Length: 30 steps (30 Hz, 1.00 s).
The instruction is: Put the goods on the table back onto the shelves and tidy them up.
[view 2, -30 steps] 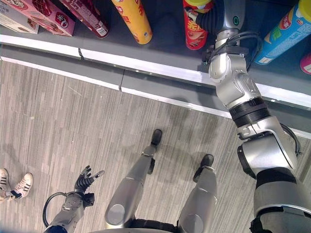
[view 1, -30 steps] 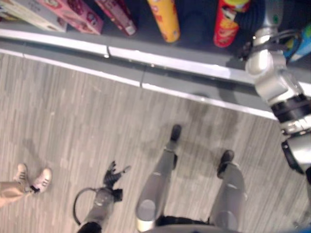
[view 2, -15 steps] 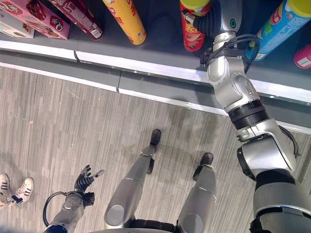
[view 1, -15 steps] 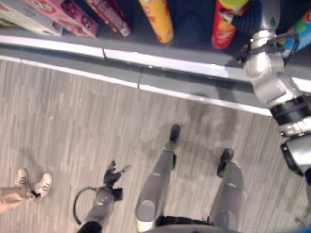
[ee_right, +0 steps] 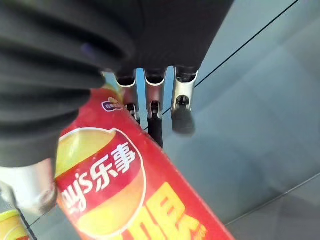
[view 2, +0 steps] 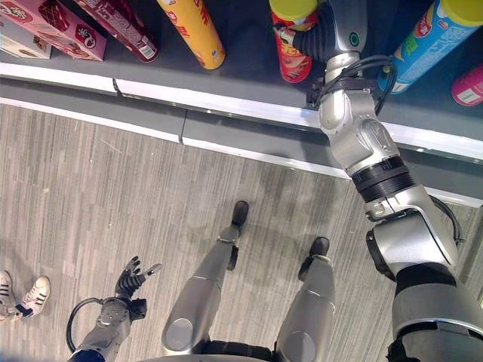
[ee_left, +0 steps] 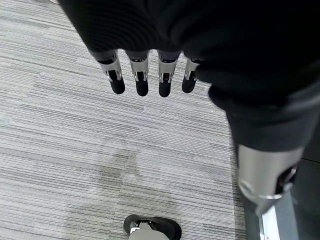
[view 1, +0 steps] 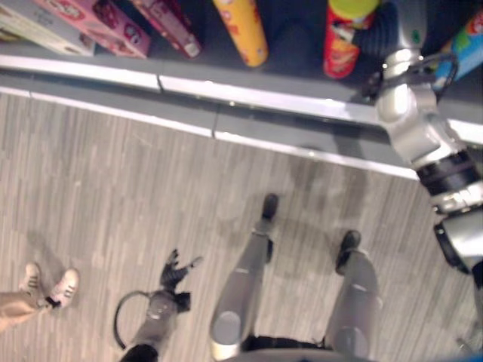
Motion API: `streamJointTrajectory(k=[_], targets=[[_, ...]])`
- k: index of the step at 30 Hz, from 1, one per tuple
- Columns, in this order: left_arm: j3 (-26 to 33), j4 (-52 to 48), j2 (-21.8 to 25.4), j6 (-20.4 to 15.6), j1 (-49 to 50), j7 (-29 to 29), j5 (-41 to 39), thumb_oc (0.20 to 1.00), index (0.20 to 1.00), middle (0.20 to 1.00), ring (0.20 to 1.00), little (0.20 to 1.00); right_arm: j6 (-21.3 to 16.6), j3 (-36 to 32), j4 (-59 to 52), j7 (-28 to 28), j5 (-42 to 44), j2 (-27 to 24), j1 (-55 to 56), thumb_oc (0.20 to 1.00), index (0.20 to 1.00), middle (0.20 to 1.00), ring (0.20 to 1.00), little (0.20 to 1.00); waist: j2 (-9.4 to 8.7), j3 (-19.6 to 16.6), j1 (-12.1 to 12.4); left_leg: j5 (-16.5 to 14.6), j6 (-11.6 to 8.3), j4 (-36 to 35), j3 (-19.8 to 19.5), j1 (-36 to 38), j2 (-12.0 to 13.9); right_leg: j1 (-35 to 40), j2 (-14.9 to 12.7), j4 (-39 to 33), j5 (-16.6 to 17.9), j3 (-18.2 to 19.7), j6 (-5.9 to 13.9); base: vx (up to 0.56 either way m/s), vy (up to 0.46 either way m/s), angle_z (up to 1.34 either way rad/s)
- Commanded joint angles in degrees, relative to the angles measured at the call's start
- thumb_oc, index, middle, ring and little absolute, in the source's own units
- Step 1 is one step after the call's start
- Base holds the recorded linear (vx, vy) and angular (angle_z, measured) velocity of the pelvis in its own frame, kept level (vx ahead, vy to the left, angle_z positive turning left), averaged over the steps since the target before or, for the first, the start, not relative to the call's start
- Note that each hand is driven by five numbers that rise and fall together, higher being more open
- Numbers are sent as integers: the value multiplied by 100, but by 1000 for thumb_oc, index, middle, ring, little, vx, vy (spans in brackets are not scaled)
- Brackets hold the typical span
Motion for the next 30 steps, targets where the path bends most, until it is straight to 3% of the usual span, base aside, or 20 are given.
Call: streamJointTrajectory(k=[1,13,21,24,25,28,29,30], targets=[[43,135,153,-46,-82,132,-145,1000,1000,1000,1000,1000,-127,40,-18,-56,-3,-4,-76,1000,1000,1000,1000,1000,-103,-109,131,-1413,-63,824,350,141,402,154,47,-518,85,419,-169,0,0,0],[78,164,137,8,-218,173,-75,1000,1000,1000,1000,1000,-250,-301,-905,-169,21,11,313,1000,1000,1000,1000,1000,-224,-109,59,-1284,-138,381,365,712,534,669,161,-976,219,304,-95,1,0,0],[288,309,76,176,-269,208,113,1000,1000,1000,1000,1000,-479,-1239,-2495,-329,-104,116,1710,1000,1000,1000,1000,1000,-408,-152,-111,-1128,-213,-85,380,1423,737,1341,334,-1514,367,249,-44,12,-6,-7],[393,460,2,272,-202,162,278,1000,1000,1000,1000,1000,-752,-1509,-3000,-112,258,233,2506,1000,1000,1000,1000,1000,-509,-354,-195,-1075,-250,-240,406,1606,837,1502,412,-1695,412,233,-24,44,-40,-10],[423,575,-48,321,-121,101,371,1000,1000,1000,1000,1000,-975,-1677,-3279,215,861,447,3099,1000,1000,1000,1000,1000,-587,-488,-249,-1080,-271,-332,457,1771,922,1651,495,-1833,414,235,-24,43,-41,-12],[553,685,-90,356,9,46,416,1000,1000,1000,1000,1000,-1176,-1761,-3427,619,1489,566,3611,1000,1000,1000,1000,1000,-692,-603,-330,-981,-277,-447,457,1852,973,1698,584,-2008,518,271,-19,12,6,-12],[706,787,-99,372,76,-25,495,1000,1000,1000,1000,1000,-1382,-1789,-3470,1120,2240,654,4091,1000,1000,1000,1000,1000,-847,-713,-420,-1076,-278,-440,504,1976,1016,1753,743,-2155,582,459,-14,6,28,-26],[704,787,-97,371,76,-26,495,1000,1000,1000,1000,1000,-1380,-1795,-3475,1124,2243,654,4096,1000,1000,1000,1000,1000,-851,-727,-418,-1052,-274,-457,506,1964,1011,1741,739,-2175,606,461,-12,34,92,-43]])
